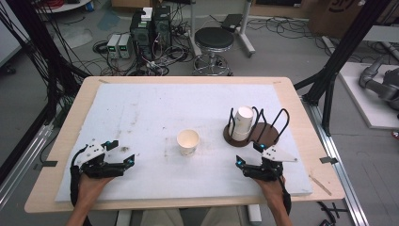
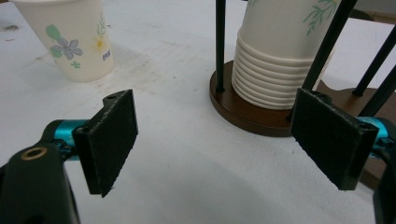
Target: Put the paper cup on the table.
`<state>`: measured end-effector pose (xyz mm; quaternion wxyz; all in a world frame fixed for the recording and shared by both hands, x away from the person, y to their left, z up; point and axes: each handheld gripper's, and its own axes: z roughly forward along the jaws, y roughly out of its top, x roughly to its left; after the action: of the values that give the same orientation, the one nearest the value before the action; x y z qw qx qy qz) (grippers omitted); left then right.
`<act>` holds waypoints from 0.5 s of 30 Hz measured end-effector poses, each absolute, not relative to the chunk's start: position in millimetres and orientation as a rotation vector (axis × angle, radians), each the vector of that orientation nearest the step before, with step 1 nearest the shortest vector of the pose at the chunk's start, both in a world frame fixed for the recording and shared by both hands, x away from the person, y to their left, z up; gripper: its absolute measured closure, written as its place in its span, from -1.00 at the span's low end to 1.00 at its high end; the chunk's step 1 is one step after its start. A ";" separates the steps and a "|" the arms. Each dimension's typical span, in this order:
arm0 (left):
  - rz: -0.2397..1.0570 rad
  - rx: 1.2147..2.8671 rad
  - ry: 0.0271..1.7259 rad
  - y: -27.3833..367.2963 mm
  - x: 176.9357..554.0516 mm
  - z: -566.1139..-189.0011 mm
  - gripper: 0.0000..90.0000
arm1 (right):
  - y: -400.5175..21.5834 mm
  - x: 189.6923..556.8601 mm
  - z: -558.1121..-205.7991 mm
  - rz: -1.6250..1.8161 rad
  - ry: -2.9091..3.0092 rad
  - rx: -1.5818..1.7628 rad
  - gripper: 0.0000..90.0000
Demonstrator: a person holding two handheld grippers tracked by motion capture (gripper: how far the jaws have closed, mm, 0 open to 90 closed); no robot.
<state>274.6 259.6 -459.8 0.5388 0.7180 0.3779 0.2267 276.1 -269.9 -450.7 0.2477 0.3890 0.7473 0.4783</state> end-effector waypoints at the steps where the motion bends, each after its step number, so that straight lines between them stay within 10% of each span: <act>1: 0.544 1.709 0.897 259.5 274.6 -459.8 -0.77 | -270.0 276.0 -450.7 1.306 2.037 1.059 -0.66; 15: 0.562 1.716 0.894 258.4 273.4 -459.8 -0.77 | -270.2 276.3 -450.8 1.312 2.041 1.053 -0.66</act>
<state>273.4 258.4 -459.8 0.5341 0.7200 0.3750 0.2360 276.3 -270.2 -450.8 0.2455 0.3860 0.7480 0.4808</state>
